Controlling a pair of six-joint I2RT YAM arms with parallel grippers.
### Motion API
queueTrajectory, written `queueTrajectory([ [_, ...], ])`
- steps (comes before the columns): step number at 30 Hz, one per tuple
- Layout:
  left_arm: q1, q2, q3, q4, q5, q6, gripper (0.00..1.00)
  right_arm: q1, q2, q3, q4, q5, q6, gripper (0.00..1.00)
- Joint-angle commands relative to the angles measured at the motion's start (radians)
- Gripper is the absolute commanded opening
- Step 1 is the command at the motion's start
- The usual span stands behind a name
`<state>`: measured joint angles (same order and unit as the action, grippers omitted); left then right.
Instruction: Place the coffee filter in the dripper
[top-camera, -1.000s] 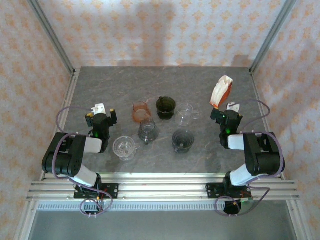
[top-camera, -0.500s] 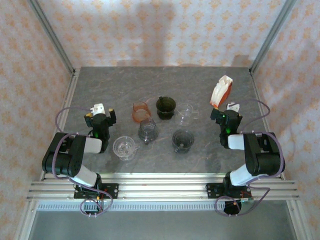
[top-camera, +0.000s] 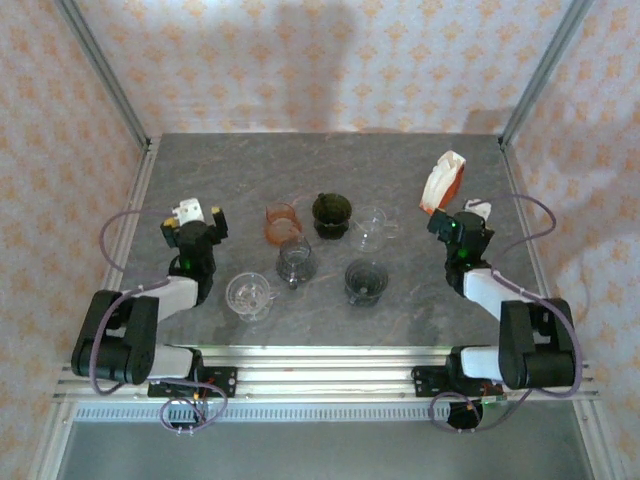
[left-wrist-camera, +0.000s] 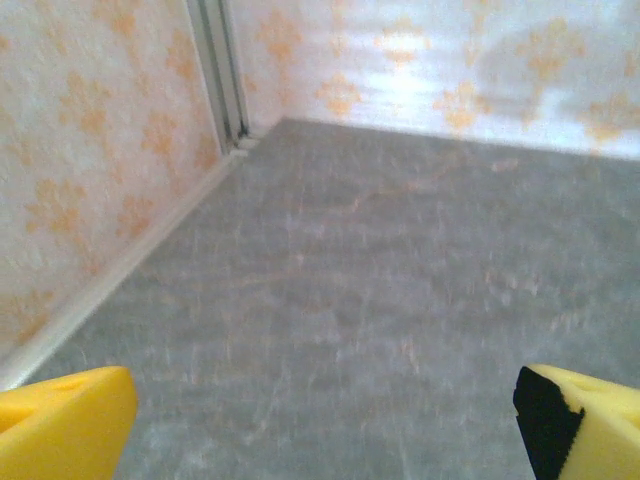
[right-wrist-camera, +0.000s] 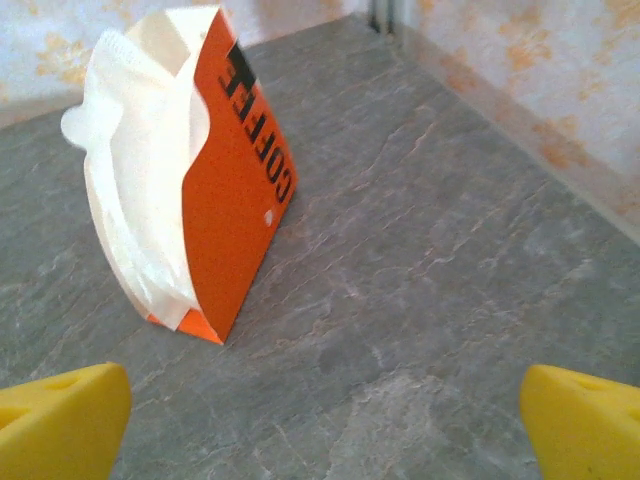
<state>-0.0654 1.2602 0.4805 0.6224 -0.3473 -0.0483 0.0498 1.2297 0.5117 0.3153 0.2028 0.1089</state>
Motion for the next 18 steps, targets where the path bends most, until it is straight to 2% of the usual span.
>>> queueTrajectory([
  [1, -0.004, -0.092, 0.041, -0.145, -0.085, -0.060, 1.00, 0.024, -0.080, 0.063, -0.161, 0.140, 0.082, 0.99],
  [4, -0.004, -0.169, 0.035, -0.111, -0.109, -0.151, 1.00, 0.023, -0.104, 0.114, -0.276, 0.207, 0.216, 0.99],
  [6, -0.003, -0.217, 0.039, -0.120, -0.183, -0.255, 1.00, 0.016, -0.094, 0.168, -0.370, 0.213, 0.335, 0.99],
  [8, -0.001, -0.271, 0.044, -0.181, -0.288, -0.440, 1.00, 0.003, -0.075, 0.236, -0.507, 0.171, 0.490, 1.00],
  [10, 0.026, -0.327, 0.047, -0.252, -0.256, -0.589, 1.00, -0.008, -0.052, 0.318, -0.709, 0.184, 0.706, 1.00],
  [11, 0.040, -0.357, 0.046, -0.291, -0.213, -0.651, 1.00, -0.022, -0.026, 0.332, -0.705, 0.123, 0.694, 1.00],
  [13, 0.044, -0.405, 0.043, -0.387, -0.217, -0.835, 1.00, -0.021, -0.012, 0.328, -0.661, 0.062, 0.652, 1.00],
  [14, 0.055, -0.422, 0.041, -0.403, -0.181, -0.875, 1.00, -0.021, -0.014, 0.315, -0.634, 0.043, 0.652, 1.00],
  [18, 0.096, -0.422, 0.082, -0.461, 0.011, -0.886, 1.00, -0.013, -0.035, 0.310, -0.599, -0.096, 0.530, 0.99],
])
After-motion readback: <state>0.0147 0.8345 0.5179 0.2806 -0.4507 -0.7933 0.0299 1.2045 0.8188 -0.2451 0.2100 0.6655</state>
